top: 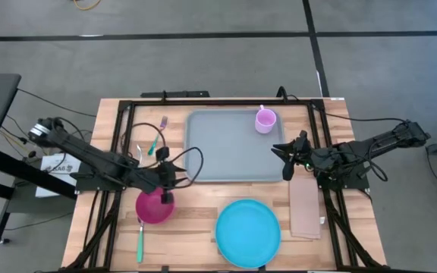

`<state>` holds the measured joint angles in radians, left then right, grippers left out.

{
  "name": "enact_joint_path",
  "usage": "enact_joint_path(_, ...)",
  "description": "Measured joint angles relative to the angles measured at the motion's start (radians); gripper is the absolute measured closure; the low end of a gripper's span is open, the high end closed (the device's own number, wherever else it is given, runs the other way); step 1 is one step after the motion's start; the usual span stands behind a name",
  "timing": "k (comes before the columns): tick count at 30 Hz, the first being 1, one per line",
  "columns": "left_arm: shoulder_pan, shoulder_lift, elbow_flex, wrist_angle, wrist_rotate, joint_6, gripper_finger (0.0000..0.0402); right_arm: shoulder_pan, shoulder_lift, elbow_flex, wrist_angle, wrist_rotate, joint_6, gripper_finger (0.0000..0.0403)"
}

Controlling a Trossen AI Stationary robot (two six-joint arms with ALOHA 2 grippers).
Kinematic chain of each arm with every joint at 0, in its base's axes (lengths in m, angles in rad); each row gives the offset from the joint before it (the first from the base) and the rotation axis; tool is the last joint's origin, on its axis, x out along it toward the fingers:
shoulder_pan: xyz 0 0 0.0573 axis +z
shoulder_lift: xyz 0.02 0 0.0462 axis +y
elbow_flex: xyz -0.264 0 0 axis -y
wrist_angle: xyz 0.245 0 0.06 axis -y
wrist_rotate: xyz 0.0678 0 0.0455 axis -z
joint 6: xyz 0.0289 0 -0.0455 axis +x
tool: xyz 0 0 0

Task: Set up tray
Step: Put the blue plate under the pink mug on the gray tray

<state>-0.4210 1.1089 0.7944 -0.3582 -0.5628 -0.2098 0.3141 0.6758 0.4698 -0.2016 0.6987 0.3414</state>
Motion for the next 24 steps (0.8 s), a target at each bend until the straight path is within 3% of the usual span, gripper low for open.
enact_joint_path(5,0.0,0.087,0.0,0.092,0.001,-0.061,0.0292,0.0,0.0,0.0,0.0,0.0,0.0,0.0336)
enact_joint_path(10,0.0,0.125,0.0,0.203,0.009,-0.008,0.0292,0.0,0.0,0.0,0.0,0.0,0.0,0.0336)
enact_joint_path(24,0.001,0.138,0.001,0.211,0.037,-0.019,0.0292,0.0,0.0,0.0,0.0,0.001,0.0,0.0336)
